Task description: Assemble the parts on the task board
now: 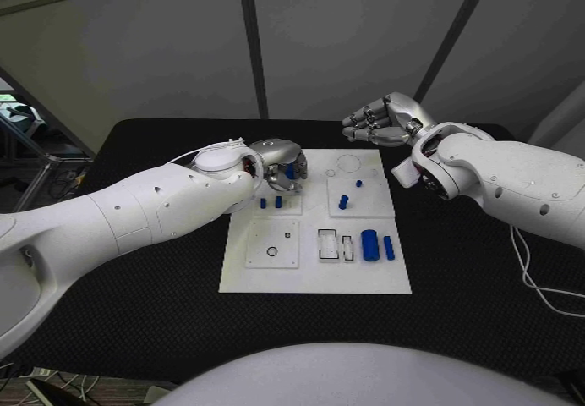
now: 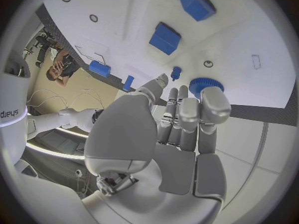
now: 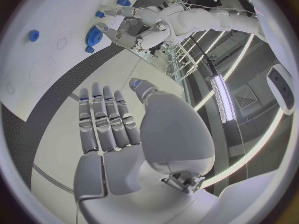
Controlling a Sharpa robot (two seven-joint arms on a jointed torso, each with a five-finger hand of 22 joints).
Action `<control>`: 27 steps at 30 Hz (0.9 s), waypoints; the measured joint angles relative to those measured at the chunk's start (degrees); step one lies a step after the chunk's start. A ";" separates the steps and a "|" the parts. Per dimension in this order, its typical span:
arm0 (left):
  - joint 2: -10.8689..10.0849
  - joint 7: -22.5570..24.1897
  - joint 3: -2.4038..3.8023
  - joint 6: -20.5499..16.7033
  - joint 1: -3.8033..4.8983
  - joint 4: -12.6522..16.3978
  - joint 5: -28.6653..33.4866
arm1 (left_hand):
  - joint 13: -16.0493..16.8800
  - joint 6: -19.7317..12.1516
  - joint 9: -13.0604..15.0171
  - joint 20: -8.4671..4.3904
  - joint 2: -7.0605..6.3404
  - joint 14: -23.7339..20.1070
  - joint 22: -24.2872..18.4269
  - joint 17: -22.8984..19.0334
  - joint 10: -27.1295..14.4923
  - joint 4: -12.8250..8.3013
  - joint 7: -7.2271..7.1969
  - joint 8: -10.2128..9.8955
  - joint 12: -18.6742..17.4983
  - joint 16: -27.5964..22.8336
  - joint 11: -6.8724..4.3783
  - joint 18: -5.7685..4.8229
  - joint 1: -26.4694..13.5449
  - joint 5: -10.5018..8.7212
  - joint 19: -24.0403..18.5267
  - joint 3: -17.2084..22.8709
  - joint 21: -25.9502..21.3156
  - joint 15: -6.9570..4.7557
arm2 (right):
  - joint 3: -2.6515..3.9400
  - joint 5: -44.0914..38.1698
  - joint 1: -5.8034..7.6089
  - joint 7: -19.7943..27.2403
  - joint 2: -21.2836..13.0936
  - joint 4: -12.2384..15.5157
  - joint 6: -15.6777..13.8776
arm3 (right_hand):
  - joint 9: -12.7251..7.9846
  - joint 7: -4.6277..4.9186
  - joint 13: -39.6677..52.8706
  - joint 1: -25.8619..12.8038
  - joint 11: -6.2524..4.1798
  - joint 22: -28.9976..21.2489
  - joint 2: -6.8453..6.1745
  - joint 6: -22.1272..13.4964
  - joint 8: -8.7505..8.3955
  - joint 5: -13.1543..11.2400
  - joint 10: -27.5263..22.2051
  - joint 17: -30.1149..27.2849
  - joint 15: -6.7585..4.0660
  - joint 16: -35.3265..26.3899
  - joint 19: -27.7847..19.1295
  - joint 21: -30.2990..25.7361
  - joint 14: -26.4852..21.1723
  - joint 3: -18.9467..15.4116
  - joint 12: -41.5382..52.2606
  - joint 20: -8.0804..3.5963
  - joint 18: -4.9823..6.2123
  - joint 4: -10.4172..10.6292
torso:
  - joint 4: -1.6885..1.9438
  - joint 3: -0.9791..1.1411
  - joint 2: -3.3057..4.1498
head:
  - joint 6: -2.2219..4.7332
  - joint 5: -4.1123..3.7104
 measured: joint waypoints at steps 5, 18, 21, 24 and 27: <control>0.16 -0.30 0.00 1.31 0.00 -0.33 -0.36 | -0.29 0.64 -0.20 0.01 0.00 0.92 0.00 1.33 0.82 0.16 -0.17 -0.15 -0.29 1.31 -0.22 -0.03 0.00 0.00 0.62 0.16 1.99 -0.11 | 0.00 -0.02 0.00 -0.01 0.02 0.00 0.00 | 0.00 0.00 0.00 0.00 0.00 0.00 0.00 0.00 0.00 0.00 0.00 0.00 0.00 0.00 0.00 0.00 0.00 0.00 0.00 0.00 0.00 0.00 | 0.07 -0.01 -0.01 | 0.00 -0.09; 0.80 -0.97 0.01 3.41 -0.01 -1.23 -0.70 | -0.46 1.05 -0.58 0.00 0.25 1.31 -0.01 1.85 2.05 0.24 0.25 -0.63 -0.29 2.21 -0.21 0.00 0.24 0.01 1.43 0.60 4.50 -0.11 | 0.00 -0.05 0.00 -0.02 0.31 0.00 0.01 | 0.00 0.00 0.00 0.00 0.00 0.00 0.00 0.00 0.00 0.00 0.00 0.00 0.00 0.00 0.00 0.00 0.00 0.00 0.00 0.00 0.00 0.00 | 0.10 -0.03 -0.04 | 0.00 0.01; 0.93 -1.03 0.01 3.67 -0.01 -1.42 -0.73 | -0.55 1.12 -0.67 -0.17 0.29 1.35 -0.01 1.97 2.68 0.15 0.32 -0.76 -0.29 2.41 -0.20 0.01 0.29 0.01 1.67 0.84 5.06 -0.15 | 0.00 -0.05 0.00 -0.02 0.35 -0.03 0.01 | 0.00 0.00 0.00 0.00 0.00 0.00 0.00 0.00 0.00 0.00 0.00 0.00 0.00 0.00 0.00 0.00 0.00 0.00 0.00 0.00 0.00 0.00 | 0.10 -0.04 -0.05 | 0.00 0.01; 1.01 -1.07 0.01 3.92 -0.01 -1.58 -0.75 | -0.62 1.78 -0.77 -0.20 0.68 1.81 -0.01 2.35 3.54 0.31 0.52 -0.98 -0.51 2.86 -0.30 0.00 0.68 0.01 2.05 1.17 6.27 -0.21 | 0.00 -0.06 0.00 -0.02 0.39 -0.05 0.01 | 0.00 0.00 0.00 0.00 0.00 0.00 0.00 0.00 0.00 0.00 0.00 0.01 0.00 0.00 0.00 0.00 0.00 0.00 0.00 0.00 0.00 0.00 | 0.10 -0.04 -0.05 | 0.00 0.05; 1.11 -1.08 0.01 4.12 -0.01 -1.72 -0.76 | -0.67 2.18 -0.87 -0.02 0.94 2.03 -0.01 2.46 4.27 0.26 0.75 -0.98 -0.51 3.26 -0.50 -0.02 0.93 0.01 2.28 1.65 6.78 -0.41 | 0.00 -0.06 0.00 -0.02 0.43 -0.07 0.02 | 0.00 0.00 0.00 0.00 0.00 0.00 0.00 0.00 0.00 0.00 0.00 0.01 0.00 0.00 0.00 0.00 0.00 0.00 0.00 0.00 0.00 0.00 | 0.10 -0.04 -0.05 | 0.00 0.07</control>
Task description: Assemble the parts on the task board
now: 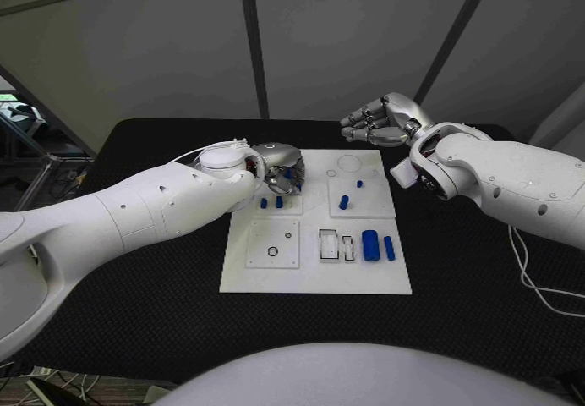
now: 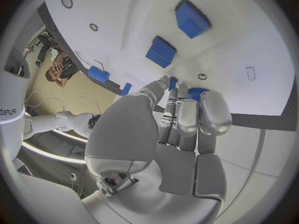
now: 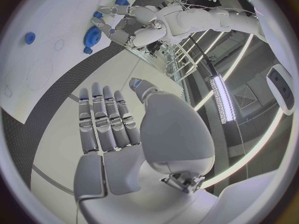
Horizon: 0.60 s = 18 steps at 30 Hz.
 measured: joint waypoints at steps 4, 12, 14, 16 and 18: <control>0.10 0.00 0.00 0.24 0.00 -0.09 -0.02 | -0.03 0.96 -0.17 -0.32 0.62 0.21 0.00 0.28 1.57 -0.46 0.10 -0.23 -0.35 0.33 -0.23 0.00 0.62 0.00 0.32 1.09 1.28 -0.22 | 0.00 0.00 0.00 0.00 0.02 0.00 0.01 | 0.00 0.00 0.00 0.00 0.00 0.00 0.00 0.00 0.00 0.00 0.00 0.00 0.00 0.00 0.00 0.00 0.00 0.00 0.00 0.00 0.00 0.00 | 0.00 0.00 0.00 | 0.00 0.00; 0.53 0.03 0.04 0.56 0.00 -0.65 -0.03 | -0.46 1.94 -0.60 -0.25 1.10 0.42 -0.01 0.31 3.01 -1.34 0.31 -1.03 -2.21 0.47 -0.01 -0.02 1.70 0.00 0.52 3.25 2.03 -0.01 | 0.00 -0.01 0.00 0.00 -0.01 0.06 0.01 | 0.00 0.00 0.00 0.00 0.00 0.00 0.00 0.00 0.00 0.00 0.00 0.00 0.00 0.00 0.00 0.00 0.00 0.00 0.00 0.00 0.00 0.00 | -0.01 0.00 0.00 | 0.00 -0.14; 0.68 0.06 0.06 0.56 0.00 -0.85 -0.03 | -0.61 2.26 -0.79 -0.18 1.10 0.42 -0.01 0.22 3.36 -1.47 0.62 -1.36 -2.90 0.48 0.10 -0.02 1.70 -0.21 0.59 3.69 2.03 0.00 | 0.00 -0.01 0.00 0.00 0.00 0.07 0.01 | 0.00 0.00 0.00 0.00 0.00 0.00 0.00 0.00 0.00 0.00 0.00 0.00 0.00 0.00 0.00 0.00 0.00 0.00 0.00 0.00 0.00 0.00 | -0.01 0.00 -0.01 | 0.00 -0.15; 0.78 0.09 0.07 0.56 0.00 -0.94 -0.03 | -0.77 2.46 -0.91 -0.18 1.10 0.42 -0.01 0.09 3.71 -1.54 0.41 -1.77 -3.57 0.71 0.08 -0.02 1.70 -0.21 0.59 4.05 2.24 0.00 | 0.00 -0.01 0.00 0.00 0.01 0.07 0.01 | 0.00 0.00 0.00 0.00 0.00 0.00 0.00 0.00 0.00 0.00 0.00 0.00 0.00 0.00 0.00 0.00 0.00 0.00 0.00 0.00 0.00 0.00 | -0.01 0.00 -0.01 | 0.00 -0.16; 0.81 0.11 0.08 0.54 0.00 -1.02 -0.03 | -0.86 2.46 -0.95 -0.18 1.10 0.42 -0.01 0.06 3.71 -1.54 0.41 -1.77 -3.78 0.71 0.08 -0.02 1.70 -0.21 0.59 4.05 2.24 0.00 | 0.00 -0.01 0.00 0.00 0.01 0.08 0.01 | 0.00 0.00 0.00 0.00 0.00 0.00 0.00 0.00 0.00 0.00 0.00 0.00 0.00 0.00 0.00 0.00 0.00 0.00 0.00 0.00 0.00 0.00 | -0.01 0.00 -0.01 | 0.00 -0.21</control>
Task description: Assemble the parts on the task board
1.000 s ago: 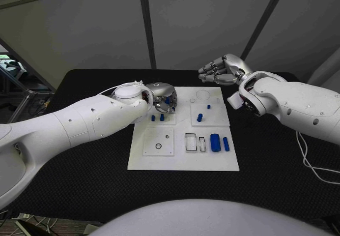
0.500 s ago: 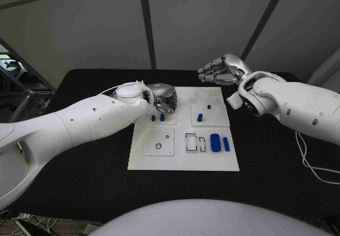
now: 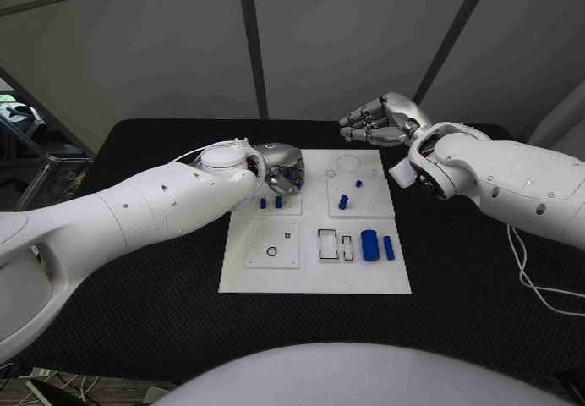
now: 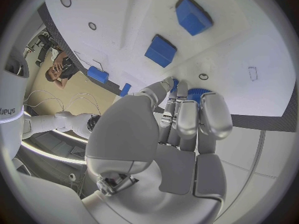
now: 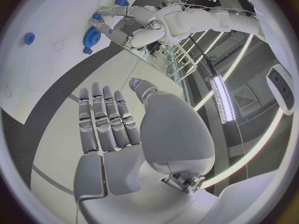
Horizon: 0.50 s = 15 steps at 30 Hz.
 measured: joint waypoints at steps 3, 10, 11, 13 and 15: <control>0.00 0.04 0.00 -0.04 -0.01 -0.09 0.00 | -0.09 0.20 -0.15 0.00 0.00 0.00 0.00 -0.09 0.20 -0.17 0.20 -0.31 -0.67 0.00 0.20 0.00 0.00 0.00 0.00 0.49 0.00 0.00 | 0.00 0.00 0.00 0.00 0.00 0.01 0.00 | 0.00 0.00 0.00 0.00 0.00 0.00 0.00 0.00 0.00 0.00 0.00 0.00 0.00 0.00 0.00 0.00 0.00 0.00 0.00 0.00 0.00 0.00 | 0.00 0.00 -0.01 | 0.00 -0.02; -0.57 0.17 -0.01 -0.55 -0.17 0.47 0.18 | -0.63 0.61 -0.46 0.12 0.00 0.20 0.00 -0.20 0.82 -0.55 0.61 -1.10 -2.67 0.22 0.41 0.00 0.00 0.00 0.12 1.50 0.56 0.20 | 0.00 -0.01 0.00 0.00 -0.01 0.03 0.00 | 0.00 0.00 0.00 0.00 0.00 0.00 0.00 0.00 0.00 0.00 0.00 -0.08 0.00 0.00 0.00 0.00 0.00 0.00 0.00 0.00 0.00 0.00 | 0.01 0.00 -0.07 | 0.00 -0.04; -0.74 0.18 -0.03 -0.66 -0.21 0.66 0.24 | -0.67 0.61 -0.49 0.21 0.00 0.20 0.00 -0.21 0.82 -0.55 0.62 -1.10 -2.67 0.22 0.41 0.02 0.00 0.00 0.20 1.50 0.56 0.20 | 0.00 -0.01 0.00 0.00 -0.02 0.03 0.00 | 0.00 0.00 0.00 0.00 0.00 0.00 0.00 0.00 0.00 0.00 0.00 -0.08 0.00 0.00 0.00 0.00 0.00 0.00 0.00 0.00 0.00 0.00 | 0.01 0.00 -0.07 | 0.00 -0.04; -1.24 0.20 -0.04 -0.90 -0.30 1.26 0.45 | -0.65 0.63 -0.49 0.21 0.00 0.20 -0.01 -0.21 0.95 -0.56 0.60 -1.10 -2.85 0.22 0.46 0.03 0.00 0.00 0.20 1.68 0.56 0.20 | 0.00 -0.01 0.00 0.00 -0.04 0.03 0.00 | 0.00 0.00 0.00 0.00 0.00 0.00 0.00 0.00 0.00 0.00 0.00 -0.08 0.00 0.00 0.00 0.00 0.00 0.00 0.00 0.00 0.00 0.00 | 0.04 -0.02 -0.08 | 0.00 -0.04; -1.81 0.20 -0.04 -1.13 -0.35 1.91 0.65 | -0.65 0.82 -0.52 0.20 0.00 0.20 -0.01 -0.21 1.22 -0.64 0.41 -1.33 -3.02 0.22 0.42 0.02 0.00 0.00 0.20 1.90 0.56 0.20 | 0.00 -0.01 0.00 0.00 -0.06 0.03 0.00 | 0.00 0.00 0.00 0.00 0.00 0.00 0.00 0.00 0.00 0.00 0.00 -0.08 0.00 0.00 0.00 0.00 0.00 0.00 0.00 0.00 0.00 0.00 | 0.07 -0.03 -0.09 | 0.00 -0.05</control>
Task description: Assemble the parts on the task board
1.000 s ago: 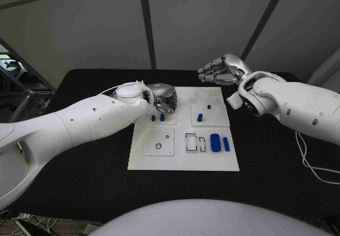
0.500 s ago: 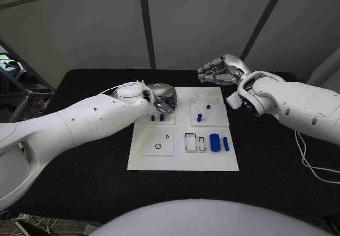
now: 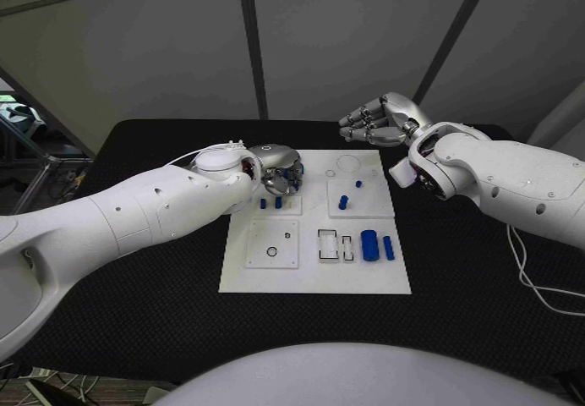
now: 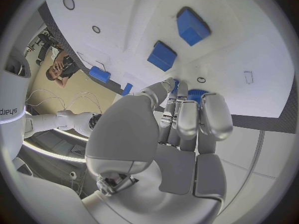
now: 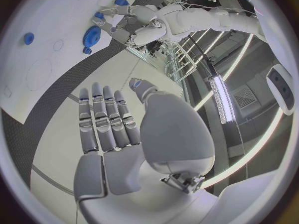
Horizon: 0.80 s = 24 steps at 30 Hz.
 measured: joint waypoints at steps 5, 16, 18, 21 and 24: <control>-1.88 -0.01 1.12 -0.72 -0.07 2.07 0.50 | 0.00 0.20 -0.05 0.00 0.00 0.00 0.00 -0.01 0.00 0.00 0.20 0.00 -0.31 0.00 0.00 0.00 0.00 0.00 0.00 0.00 0.00 0.00 | 0.00 0.00 0.00 0.01 -0.12 -0.01 0.00 | 0.00 0.00 0.00 0.00 0.00 0.00 0.00 0.00 0.00 0.00 0.00 0.00 0.00 0.00 0.00 0.00 0.00 0.00 0.00 0.00 0.00 0.00 | 0.04 -0.01 0.00 | 0.00 -0.03; -5.64 -0.22 3.42 -1.88 -0.04 5.64 2.15 | 0.00 0.40 -0.11 0.00 -0.31 0.00 0.00 -0.10 0.41 -0.16 0.41 -0.23 -0.67 0.21 -0.01 -0.01 -0.31 0.00 0.00 0.15 -0.01 0.00 | 0.00 -0.01 0.00 0.03 -0.35 -0.03 0.00 | 0.00 0.00 0.00 0.00 0.00 0.00 0.00 0.00 0.00 0.00 0.00 0.01 0.00 0.00 0.00 0.00 0.00 0.00 0.00 0.00 0.00 0.00 | 0.07 -0.03 0.01 | 0.00 -0.01; -6.25 -0.30 3.50 -1.89 -0.12 6.04 2.47 | 0.00 0.40 -0.11 0.00 -0.31 0.00 0.00 -0.10 0.41 -0.16 0.41 -0.24 -0.67 0.21 -0.01 0.01 -0.31 0.00 -0.01 0.15 -0.01 0.00 | 0.00 -0.01 0.00 0.03 -0.41 -0.03 0.00 | 0.00 0.00 0.00 0.00 0.00 0.00 0.00 0.00 0.00 0.00 0.00 0.01 0.00 0.00 0.00 0.00 0.00 0.00 0.00 0.00 0.00 0.00 | 0.07 -0.03 0.01 | 0.00 -0.01; -7.21 -0.50 3.54 -1.83 -0.24 6.53 3.00 | 0.00 0.40 -0.11 0.00 -0.31 0.00 0.00 -0.10 0.61 -0.16 0.41 -0.23 -0.86 0.21 0.20 0.00 -0.31 0.00 -0.01 0.15 0.17 0.00 | 0.00 -0.01 0.00 0.03 -0.56 -0.03 0.00 | 0.00 0.00 0.00 0.00 0.00 0.00 0.00 0.00 0.00 0.00 0.00 0.01 0.00 0.00 0.00 0.00 0.00 0.00 0.00 0.00 0.00 0.00 | 0.07 -0.03 0.01 | 0.00 -0.01; -7.99 -0.69 3.57 -1.65 -0.36 6.78 3.45 | 0.00 0.40 -0.13 0.00 -0.31 0.00 0.00 -0.15 0.61 -0.16 0.41 -0.24 -0.88 0.21 0.20 0.00 -0.31 0.00 -0.01 0.15 0.21 0.00 | 0.00 -0.01 -0.01 0.03 -0.66 -0.02 0.00 | 0.00 0.00 0.00 0.00 0.00 0.00 0.00 0.00 0.00 0.00 0.00 0.01 0.00 0.00 0.00 0.00 0.00 0.00 0.00 0.00 0.00 0.00 | 0.07 -0.01 0.01 | 0.00 -0.01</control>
